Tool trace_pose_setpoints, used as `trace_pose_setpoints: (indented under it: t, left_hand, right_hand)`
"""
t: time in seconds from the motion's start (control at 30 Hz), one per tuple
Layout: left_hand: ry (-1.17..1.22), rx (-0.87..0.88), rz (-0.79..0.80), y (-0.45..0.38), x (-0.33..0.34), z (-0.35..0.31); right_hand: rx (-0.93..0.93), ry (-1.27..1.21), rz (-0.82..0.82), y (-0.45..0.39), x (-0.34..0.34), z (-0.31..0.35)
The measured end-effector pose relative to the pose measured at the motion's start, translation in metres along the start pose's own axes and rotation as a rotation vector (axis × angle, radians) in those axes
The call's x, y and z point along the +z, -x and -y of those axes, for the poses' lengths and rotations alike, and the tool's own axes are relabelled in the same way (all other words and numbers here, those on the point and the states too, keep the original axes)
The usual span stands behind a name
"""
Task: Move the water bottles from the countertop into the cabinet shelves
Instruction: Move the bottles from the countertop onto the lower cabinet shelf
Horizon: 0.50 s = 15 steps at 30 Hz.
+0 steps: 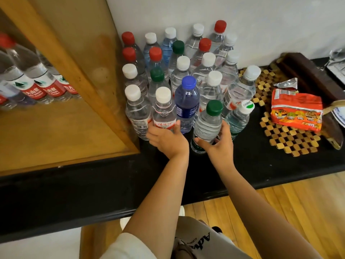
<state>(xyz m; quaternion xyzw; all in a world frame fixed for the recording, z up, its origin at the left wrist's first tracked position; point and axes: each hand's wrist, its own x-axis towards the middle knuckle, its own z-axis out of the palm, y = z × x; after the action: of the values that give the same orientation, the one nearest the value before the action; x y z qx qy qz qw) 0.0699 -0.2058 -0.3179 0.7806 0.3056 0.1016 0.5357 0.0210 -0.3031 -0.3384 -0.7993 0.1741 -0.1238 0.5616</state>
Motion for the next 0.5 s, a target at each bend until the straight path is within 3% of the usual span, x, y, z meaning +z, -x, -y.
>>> trace_pose_setpoints:
  t: [0.2,0.5]
  left_hand:
    - [-0.039,0.042,0.049,0.003,-0.019,0.008]
    - [-0.081,0.264,0.233,0.012,-0.108,0.059]
  right_hand:
    - [0.0,-0.026,0.106,0.003,-0.01,-0.001]
    - [0.023,-0.065,0.256,0.024,-0.009,-0.001]
